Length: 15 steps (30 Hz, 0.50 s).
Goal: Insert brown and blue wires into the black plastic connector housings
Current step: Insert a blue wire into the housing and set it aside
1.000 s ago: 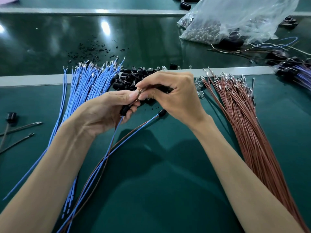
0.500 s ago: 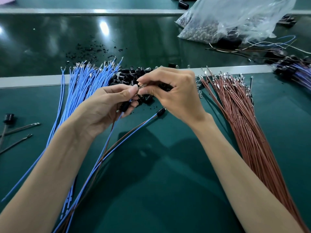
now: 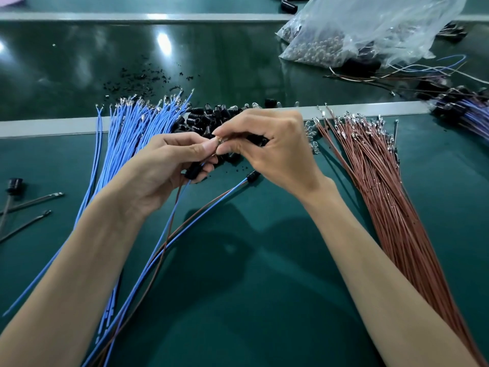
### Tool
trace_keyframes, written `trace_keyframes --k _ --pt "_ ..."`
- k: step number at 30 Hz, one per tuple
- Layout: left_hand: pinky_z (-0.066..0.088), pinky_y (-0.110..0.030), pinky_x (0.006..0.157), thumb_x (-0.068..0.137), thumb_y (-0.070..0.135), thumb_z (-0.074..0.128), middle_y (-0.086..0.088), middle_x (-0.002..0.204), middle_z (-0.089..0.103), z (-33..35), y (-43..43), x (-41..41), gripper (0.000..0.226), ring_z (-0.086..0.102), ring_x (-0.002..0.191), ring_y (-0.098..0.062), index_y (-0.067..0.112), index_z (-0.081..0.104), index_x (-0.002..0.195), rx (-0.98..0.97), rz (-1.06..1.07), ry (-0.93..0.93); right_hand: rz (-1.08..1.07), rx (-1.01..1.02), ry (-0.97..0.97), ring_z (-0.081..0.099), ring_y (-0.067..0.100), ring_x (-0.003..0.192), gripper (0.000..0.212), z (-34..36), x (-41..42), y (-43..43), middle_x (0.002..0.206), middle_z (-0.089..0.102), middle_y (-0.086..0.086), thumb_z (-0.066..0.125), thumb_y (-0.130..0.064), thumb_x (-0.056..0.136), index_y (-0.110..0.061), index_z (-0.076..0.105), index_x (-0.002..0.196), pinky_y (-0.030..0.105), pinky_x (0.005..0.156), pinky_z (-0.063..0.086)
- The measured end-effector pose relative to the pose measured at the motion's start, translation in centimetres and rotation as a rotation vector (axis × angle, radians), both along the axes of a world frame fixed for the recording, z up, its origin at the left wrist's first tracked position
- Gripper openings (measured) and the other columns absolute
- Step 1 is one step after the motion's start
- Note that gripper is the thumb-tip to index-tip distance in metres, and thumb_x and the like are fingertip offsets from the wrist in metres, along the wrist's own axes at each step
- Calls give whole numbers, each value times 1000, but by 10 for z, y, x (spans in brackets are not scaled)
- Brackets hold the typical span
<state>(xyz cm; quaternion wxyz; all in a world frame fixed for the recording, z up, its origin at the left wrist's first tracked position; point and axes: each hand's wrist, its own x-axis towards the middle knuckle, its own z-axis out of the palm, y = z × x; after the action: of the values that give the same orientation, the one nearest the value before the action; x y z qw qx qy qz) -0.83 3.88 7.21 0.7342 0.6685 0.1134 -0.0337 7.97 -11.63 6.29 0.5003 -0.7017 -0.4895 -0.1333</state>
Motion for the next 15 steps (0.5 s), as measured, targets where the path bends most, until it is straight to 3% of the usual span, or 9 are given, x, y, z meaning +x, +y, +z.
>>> trace_keyframes --k 3,6,11,15 --pt "43 -13 49 67 24 64 3 59 60 -1 1 -1 13 54 53 -6 18 69 57 25 -38 24 32 -19 23 67 13 71 12 -1 0 1 78 73 8 79 -2 72 2 75 83 17 71 51" --pt "41 -12 47 67 23 63 4 55 58 -4 1 0 16 52 51 -5 18 68 53 26 -66 49 107 -48 125 69 16 71 13 -2 1 0 78 73 10 77 1 73 3 75 85 25 71 55" --pt "43 -10 48 65 30 66 6 59 58 -3 5 0 15 51 50 -2 18 72 59 -73 -90 58 212 18 379 72 23 77 21 -3 1 0 85 73 16 73 8 74 4 71 95 30 77 57" --pt "49 -13 56 67 37 70 3 69 64 -3 7 0 23 60 61 -5 16 76 71 -134 -136 43 197 30 412 70 14 74 24 -1 1 -3 83 72 10 74 6 75 -4 69 96 25 75 55"
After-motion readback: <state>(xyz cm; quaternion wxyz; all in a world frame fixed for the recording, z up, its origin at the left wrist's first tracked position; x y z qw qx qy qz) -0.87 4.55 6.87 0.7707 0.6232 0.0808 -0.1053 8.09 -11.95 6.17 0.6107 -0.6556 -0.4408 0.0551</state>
